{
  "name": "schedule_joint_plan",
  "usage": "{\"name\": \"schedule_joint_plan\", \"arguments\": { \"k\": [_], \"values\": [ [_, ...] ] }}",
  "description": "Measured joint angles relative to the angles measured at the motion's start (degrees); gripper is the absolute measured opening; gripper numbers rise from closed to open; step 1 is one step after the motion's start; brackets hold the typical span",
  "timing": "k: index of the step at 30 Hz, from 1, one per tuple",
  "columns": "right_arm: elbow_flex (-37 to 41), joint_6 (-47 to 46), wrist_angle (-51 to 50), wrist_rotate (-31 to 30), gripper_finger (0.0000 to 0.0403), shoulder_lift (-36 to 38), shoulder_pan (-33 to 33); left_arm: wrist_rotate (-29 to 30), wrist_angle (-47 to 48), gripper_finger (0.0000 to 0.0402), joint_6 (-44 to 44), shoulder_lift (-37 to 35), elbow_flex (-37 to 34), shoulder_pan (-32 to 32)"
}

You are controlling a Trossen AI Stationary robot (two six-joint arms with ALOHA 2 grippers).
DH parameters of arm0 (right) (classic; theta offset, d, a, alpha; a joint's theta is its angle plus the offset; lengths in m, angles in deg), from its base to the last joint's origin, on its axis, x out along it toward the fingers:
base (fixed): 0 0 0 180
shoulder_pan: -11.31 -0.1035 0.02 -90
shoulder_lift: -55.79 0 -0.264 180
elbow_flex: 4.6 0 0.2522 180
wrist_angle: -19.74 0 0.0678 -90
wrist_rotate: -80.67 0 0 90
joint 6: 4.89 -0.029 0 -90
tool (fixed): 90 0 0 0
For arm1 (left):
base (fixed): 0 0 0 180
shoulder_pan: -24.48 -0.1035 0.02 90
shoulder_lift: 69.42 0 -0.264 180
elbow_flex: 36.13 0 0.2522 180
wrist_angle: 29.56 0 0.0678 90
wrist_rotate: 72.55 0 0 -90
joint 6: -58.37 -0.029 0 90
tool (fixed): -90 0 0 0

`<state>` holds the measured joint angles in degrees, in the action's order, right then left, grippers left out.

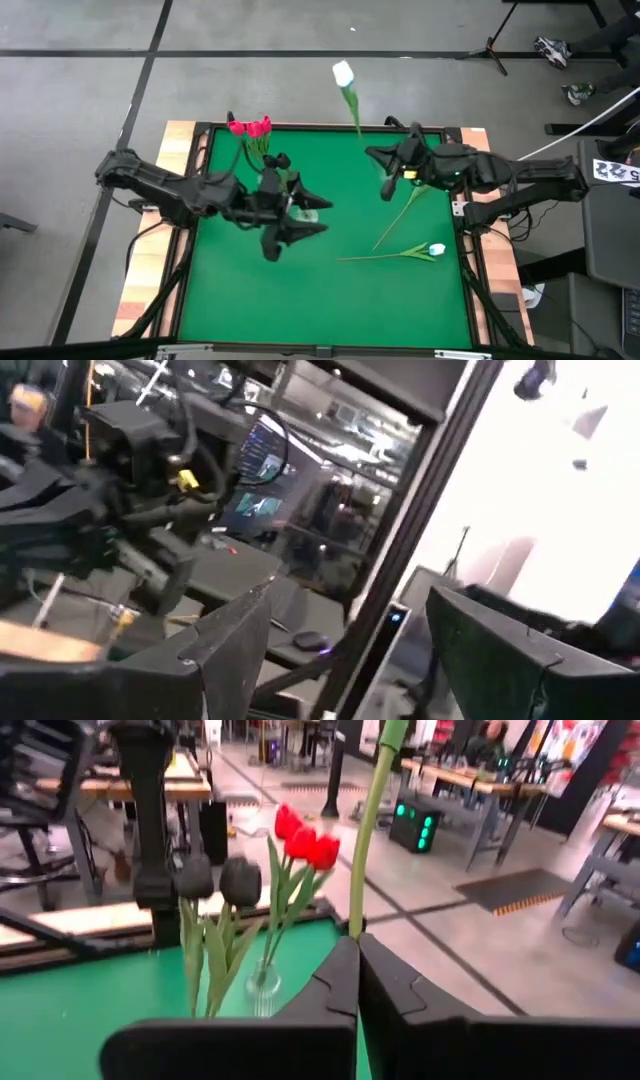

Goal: Sort flowers into vase by color
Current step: Put the top white tulip into the top right transparent vase

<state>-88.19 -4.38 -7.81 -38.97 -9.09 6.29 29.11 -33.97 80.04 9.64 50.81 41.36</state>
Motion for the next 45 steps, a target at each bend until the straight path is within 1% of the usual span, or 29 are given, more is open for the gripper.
{"name": "schedule_joint_plan", "arguments": {
  "k": [2,4,6,7,10,12,14,16,18,22,28,39,42,45],
  "values": [
    [0.00,1.37,1.17,-0.72,0.0000,0.52,0.00,4.02,1.49,0.0265,-1.11,2.47,2.89,-0.24],
    [0.00,2.47,1.42,-1.03,0.0000,1.12,0.00,7.68,1.66,0.0265,-1.67,4.55,5.16,-1.86],
    [0.00,3.91,2.21,-1.01,0.0000,1.61,0.00,8.50,1.70,0.0265,-1.95,6.27,7.79,-4.30],
    [0.00,4.71,2.61,-1.03,0.0000,1.89,0.00,7.87,1.58,0.0265,-1.22,7.06,9.39,-5.65],
    [0.00,7.49,4.84,-0.92,0.0000,2.69,0.00,1.29,1.78,0.0265,2.11,9.28,14.07,-9.18],
    [0.00,8.35,5.80,-0.85,0.0000,3.20,-0.15,0.08,4.08,0.0265,3.05,10.84,16.05,-10.17],
    [0.01,10.18,6.34,-0.87,0.0000,3.89,-1.21,0.93,5.43,0.0265,2.81,12.42,16.68,-10.44],
    [0.02,12.35,7.34,-0.87,0.0000,4.47,-2.29,3.74,5.41,0.0265,3.47,13.43,16.73,-10.65],
    [0.02,13.53,7.35,-0.85,0.0000,5.02,-3.07,4.99,3.05,0.0265,3.90,14.51,16.86,-11.38],
    [0.02,14.62,7.32,-0.81,0.0000,5.30,-3.37,3.78,-1.35,0.0265,4.08,16.35,16.97,-12.66],
    [0.02,15.21,7.28,0.83,0.0000,5.52,-3.23,3.07,-1.84,0.0265,5.82,17.20,16.95,-15.16],
    [0.02,14.98,7.34,4.27,0.0000,5.16,-3.21,2.24,-0.61,0.0265,0.67,17.31,18.07,-18.38],
    [0.02,14.95,7.31,4.83,0.0000,4.38,-3.21,0.44,-0.17,0.0265,0.64,17.52,18.07,-18.44],
    [0.02,14.93,7.30,4.82,0.0000,3.77,-3.21,0.08,-1.04,0.0262,0.66,18.04,18.07,-18.44]
  ]
}}
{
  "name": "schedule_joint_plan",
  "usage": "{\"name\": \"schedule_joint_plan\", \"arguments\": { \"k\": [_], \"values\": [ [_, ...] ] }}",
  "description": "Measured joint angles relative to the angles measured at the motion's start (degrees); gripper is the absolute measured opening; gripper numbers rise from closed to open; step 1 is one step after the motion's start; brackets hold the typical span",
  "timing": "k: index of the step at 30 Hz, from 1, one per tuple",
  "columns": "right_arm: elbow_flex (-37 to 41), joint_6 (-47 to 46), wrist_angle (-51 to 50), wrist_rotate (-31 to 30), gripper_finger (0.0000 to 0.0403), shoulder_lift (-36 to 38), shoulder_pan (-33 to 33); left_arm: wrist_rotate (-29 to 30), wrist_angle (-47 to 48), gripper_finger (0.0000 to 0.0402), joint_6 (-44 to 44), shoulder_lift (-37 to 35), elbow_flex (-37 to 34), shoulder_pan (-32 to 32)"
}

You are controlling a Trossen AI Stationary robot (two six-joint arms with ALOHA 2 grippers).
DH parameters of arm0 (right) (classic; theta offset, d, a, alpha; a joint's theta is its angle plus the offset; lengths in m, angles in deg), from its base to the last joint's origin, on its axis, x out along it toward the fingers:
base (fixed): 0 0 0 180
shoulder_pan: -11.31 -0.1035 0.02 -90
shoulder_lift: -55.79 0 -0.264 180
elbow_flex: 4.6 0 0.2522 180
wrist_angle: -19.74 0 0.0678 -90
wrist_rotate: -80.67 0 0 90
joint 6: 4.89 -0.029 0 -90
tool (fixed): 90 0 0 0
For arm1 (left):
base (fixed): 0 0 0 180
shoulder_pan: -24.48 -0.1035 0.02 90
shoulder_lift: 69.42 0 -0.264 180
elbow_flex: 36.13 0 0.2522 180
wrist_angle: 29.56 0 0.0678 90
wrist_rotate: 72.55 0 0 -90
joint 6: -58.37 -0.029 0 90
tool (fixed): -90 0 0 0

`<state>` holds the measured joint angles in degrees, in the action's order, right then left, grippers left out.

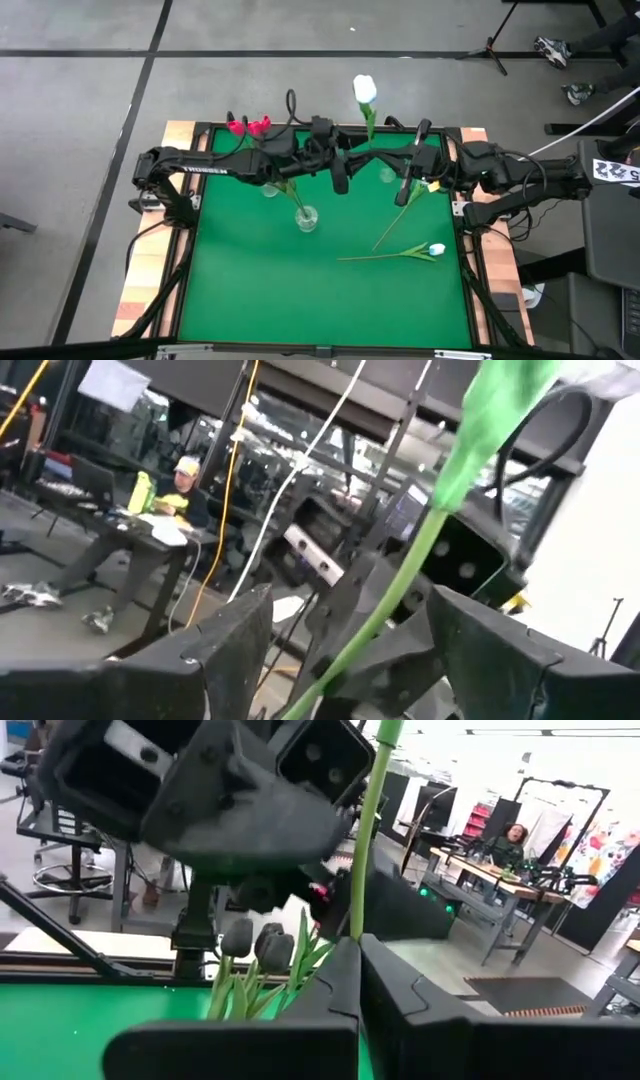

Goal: Sort flowers into vase by color
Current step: Put the top white tulip into the top right transparent vase

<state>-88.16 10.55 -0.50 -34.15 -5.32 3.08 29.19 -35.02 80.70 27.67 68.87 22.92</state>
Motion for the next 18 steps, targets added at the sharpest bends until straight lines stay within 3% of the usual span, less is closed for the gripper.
{"name": "schedule_joint_plan", "arguments": {
  "k": [4,10,18],
  "values": [
    [0.00,-0.04,0.18,-2.47,0.0000,-0.47,0.00,-0.17,1.21,0.0246,0.20,0.91,-0.01,0.00],
    [0.00,-0.09,0.24,0.69,0.0000,-0.48,0.00,-1.43,2.54,0.0209,-0.16,0.81,-0.04,-0.80],
    [0.02,-0.13,-0.19,3.39,0.0000,-0.72,0.02,-7.17,2.27,0.0116,-0.26,0.84,-0.04,-1.88]
  ]
}}
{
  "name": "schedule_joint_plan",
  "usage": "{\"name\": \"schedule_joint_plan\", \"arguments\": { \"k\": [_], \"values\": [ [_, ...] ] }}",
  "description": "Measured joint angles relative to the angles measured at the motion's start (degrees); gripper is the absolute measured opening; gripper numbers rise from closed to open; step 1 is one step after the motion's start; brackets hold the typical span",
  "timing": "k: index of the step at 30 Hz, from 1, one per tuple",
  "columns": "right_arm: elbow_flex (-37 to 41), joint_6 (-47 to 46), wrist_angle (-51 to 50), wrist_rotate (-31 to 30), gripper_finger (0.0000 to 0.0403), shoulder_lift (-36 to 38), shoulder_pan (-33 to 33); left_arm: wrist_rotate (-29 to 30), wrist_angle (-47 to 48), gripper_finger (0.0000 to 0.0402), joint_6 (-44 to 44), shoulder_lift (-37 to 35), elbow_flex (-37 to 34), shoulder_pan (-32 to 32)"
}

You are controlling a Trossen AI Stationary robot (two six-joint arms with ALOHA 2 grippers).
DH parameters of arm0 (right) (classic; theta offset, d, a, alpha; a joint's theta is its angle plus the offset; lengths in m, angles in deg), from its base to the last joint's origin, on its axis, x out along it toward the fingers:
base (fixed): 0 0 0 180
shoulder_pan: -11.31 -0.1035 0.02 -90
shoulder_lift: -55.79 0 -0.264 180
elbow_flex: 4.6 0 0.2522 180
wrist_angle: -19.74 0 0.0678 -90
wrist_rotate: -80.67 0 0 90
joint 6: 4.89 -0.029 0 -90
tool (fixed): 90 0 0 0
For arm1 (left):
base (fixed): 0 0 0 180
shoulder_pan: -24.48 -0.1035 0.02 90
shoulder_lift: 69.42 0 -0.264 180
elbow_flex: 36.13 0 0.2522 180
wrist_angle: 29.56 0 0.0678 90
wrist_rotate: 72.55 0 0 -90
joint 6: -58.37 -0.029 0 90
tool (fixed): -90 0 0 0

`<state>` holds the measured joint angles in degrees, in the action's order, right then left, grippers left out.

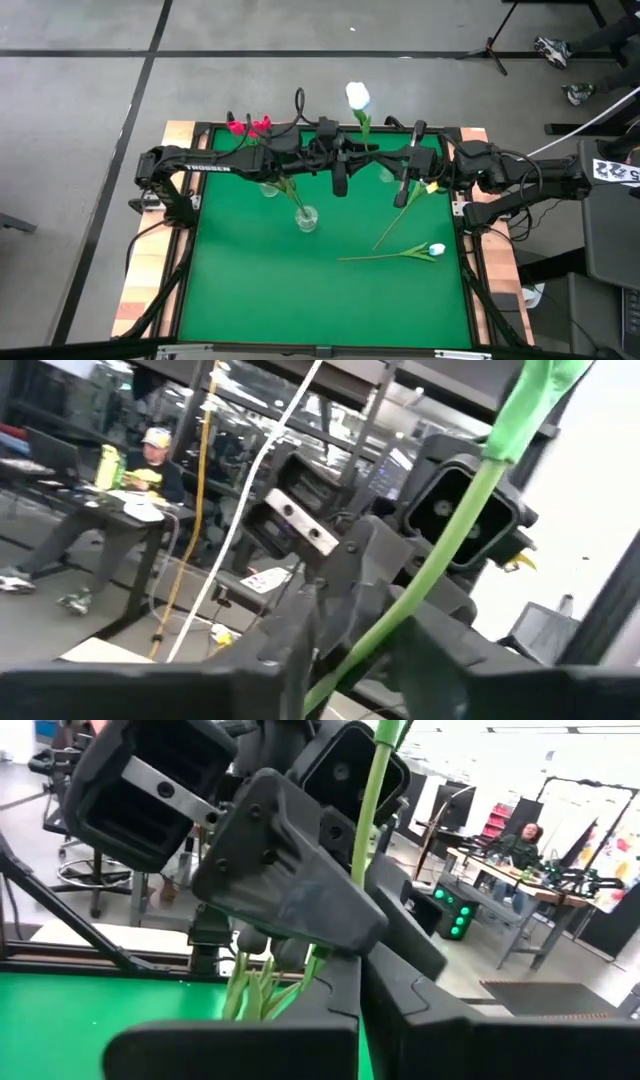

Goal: Sort flowers into vase by color
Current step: Put the top white tulip into the top right transparent vase

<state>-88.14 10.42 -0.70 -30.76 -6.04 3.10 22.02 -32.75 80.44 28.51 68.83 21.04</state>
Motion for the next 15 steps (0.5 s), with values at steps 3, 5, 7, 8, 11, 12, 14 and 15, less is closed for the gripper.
{"name": "schedule_joint_plan", "arguments": {
  "k": [3,5,7,8,11,12,14,15],
  "values": [
    [0.00,-0.02,-0.16,0.06,0.0002,0.00,0.00,-1.02,-0.12,0.0064,-0.22,0.00,0.00,-0.29],
    [0.00,-0.03,-0.38,0.05,0.0007,0.02,-0.02,-1.41,-0.26,0.0028,-1.22,-0.07,0.00,-0.41],
    [0.00,-0.01,-1.10,-0.03,0.0014,0.03,-0.02,-1.27,-0.26,0.0009,-2.20,-0.07,0.00,-0.46],
    [0.00,0.07,-1.28,0.00,0.0018,0.04,-0.02,-1.19,-0.29,0.0009,-2.64,-0.07,0.00,-0.46],
    [0.00,0.13,-1.88,-0.04,0.0031,0.04,-0.02,0.33,-0.29,0.0005,-3.56,-0.07,0.00,-0.42],
    [0.00,0.15,-2.22,-0.11,0.0035,0.06,0.00,0.69,-0.27,0.0004,-4.19,-0.07,0.01,-0.54],
    [0.00,0.17,-2.55,-0.35,0.0044,0.22,0.00,0.77,0.49,0.0003,-5.13,-0.01,0.70,-0.91],
    [-0.02,0.17,-2.50,-0.34,0.0049,0.24,0.00,0.91,0.48,0.0003,-5.62,0.02,1.08,-1.10]
  ]
}}
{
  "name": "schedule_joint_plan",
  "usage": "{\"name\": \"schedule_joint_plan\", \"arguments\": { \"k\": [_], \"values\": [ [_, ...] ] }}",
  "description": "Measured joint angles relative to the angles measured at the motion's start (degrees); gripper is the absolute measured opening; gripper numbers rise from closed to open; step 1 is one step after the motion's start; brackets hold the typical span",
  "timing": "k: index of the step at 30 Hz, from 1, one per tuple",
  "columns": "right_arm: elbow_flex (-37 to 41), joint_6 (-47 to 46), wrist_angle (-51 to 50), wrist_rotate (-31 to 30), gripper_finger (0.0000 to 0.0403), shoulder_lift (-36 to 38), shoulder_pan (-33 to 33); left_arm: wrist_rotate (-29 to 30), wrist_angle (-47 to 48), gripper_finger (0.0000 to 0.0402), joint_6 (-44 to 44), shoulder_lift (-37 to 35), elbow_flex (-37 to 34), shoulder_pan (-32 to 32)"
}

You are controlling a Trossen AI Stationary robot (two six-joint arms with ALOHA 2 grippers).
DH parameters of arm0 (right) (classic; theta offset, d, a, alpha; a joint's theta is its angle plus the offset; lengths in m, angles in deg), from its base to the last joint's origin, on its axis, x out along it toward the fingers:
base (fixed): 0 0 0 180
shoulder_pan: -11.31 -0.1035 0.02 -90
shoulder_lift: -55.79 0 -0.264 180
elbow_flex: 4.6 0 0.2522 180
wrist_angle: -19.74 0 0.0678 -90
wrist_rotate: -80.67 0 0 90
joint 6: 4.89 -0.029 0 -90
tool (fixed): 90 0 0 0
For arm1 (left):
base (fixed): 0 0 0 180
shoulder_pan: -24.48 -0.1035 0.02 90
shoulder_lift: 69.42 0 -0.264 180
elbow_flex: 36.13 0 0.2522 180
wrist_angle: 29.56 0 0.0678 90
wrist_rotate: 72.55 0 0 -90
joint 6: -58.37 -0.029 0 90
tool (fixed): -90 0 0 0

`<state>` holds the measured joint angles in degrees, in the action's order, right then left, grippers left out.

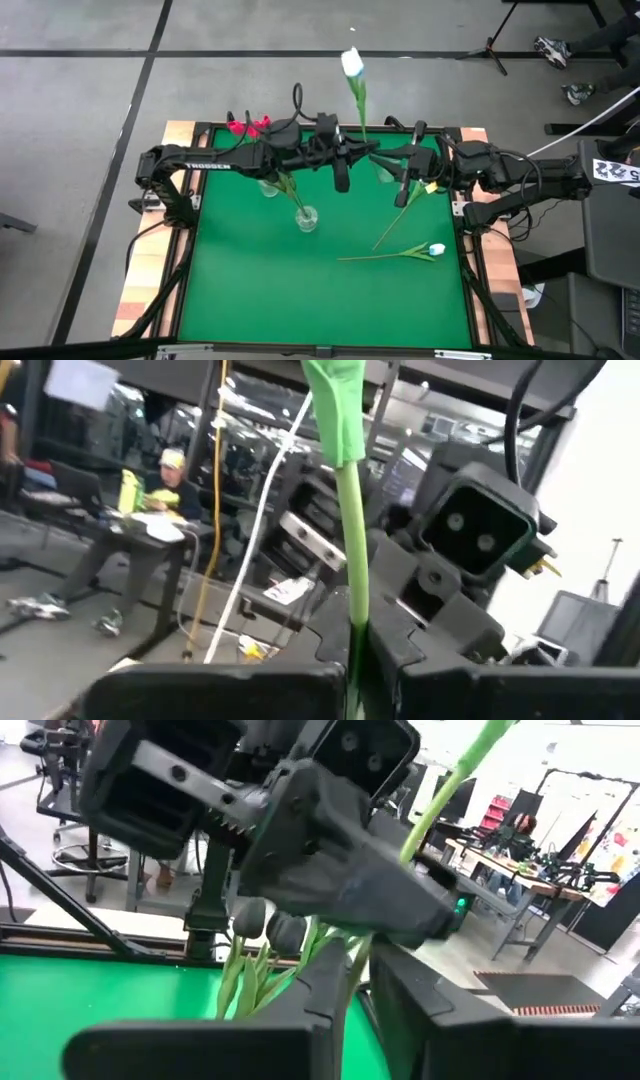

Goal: Sort flowers into vase by color
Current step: Put the top white tulip into the top right transparent vase

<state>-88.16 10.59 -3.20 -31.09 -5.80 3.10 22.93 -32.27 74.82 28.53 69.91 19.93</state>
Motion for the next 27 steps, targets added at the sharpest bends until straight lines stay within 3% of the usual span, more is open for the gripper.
{"name": "schedule_joint_plan", "arguments": {
  "k": [10,12,15,17,19,23,27],
  "values": [
    [-0.03,-0.06,-6.36,-0.99,0.0084,1.74,-0.09,3.24,1.15,0.0001,-3.41,0.00,2.54,-2.77],
    [-0.03,-0.96,-10.61,-6.95,0.0086,2.72,-0.09,4.30,2.11,0.0001,-4.25,0.00,2.54,-2.85],
    [-0.07,-5.11,-20.77,-20.70,0.0087,3.88,-0.07,5.53,3.22,0.0000,-6.37,0.00,2.54,-2.83],
    [-0.05,-10.17,-30.05,-30.62,0.0087,3.99,0.02,6.49,4.08,0.0000,-7.44,0.00,2.57,-2.67],
    [-0.05,-16.36,-38.96,-36.63,0.0087,3.91,0.71,6.86,4.79,0.0000,-7.69,0.00,2.57,-2.58],
    [0.47,-31.41,-53.49,-35.59,0.0087,3.23,4.97,7.27,5.89,0.0000,-7.78,0.00,2.57,-2.46],
    [3.78,-37.08,-56.93,-32.03,0.0087,2.51,9.68,7.92,4.75,0.0000,-8.29,1.12,2.62,-2.76]
  ]
}}
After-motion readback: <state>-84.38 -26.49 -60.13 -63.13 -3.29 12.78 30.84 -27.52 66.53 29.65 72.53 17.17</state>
